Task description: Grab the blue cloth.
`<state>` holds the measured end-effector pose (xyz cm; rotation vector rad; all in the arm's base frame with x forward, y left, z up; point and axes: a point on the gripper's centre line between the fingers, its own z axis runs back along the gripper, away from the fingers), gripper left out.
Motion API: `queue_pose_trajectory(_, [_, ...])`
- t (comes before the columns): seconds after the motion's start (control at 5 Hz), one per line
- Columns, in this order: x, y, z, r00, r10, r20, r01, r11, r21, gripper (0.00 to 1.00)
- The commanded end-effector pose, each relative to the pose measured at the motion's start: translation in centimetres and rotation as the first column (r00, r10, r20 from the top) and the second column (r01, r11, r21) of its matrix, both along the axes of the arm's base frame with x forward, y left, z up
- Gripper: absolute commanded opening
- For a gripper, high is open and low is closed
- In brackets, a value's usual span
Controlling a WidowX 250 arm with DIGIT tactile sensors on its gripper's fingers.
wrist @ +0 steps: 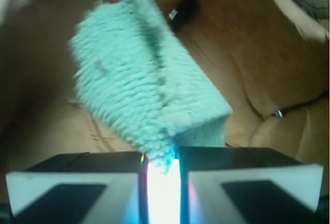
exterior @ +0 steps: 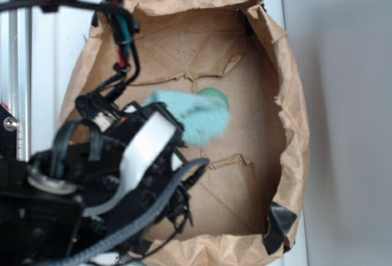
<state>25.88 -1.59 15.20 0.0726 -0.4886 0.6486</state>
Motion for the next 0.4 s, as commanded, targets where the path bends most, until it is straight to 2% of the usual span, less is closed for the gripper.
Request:
queue_pose_trajectory(0.0, [2.36, 1.09, 4.41, 1.000, 0.010, -0.004, -0.010, 0.998, -0.059, 0.00])
queue_pose_trajectory(0.2, [2.45, 1.10, 4.58, 0.999, 0.024, 0.028, -0.023, 0.999, -0.035, 0.00])
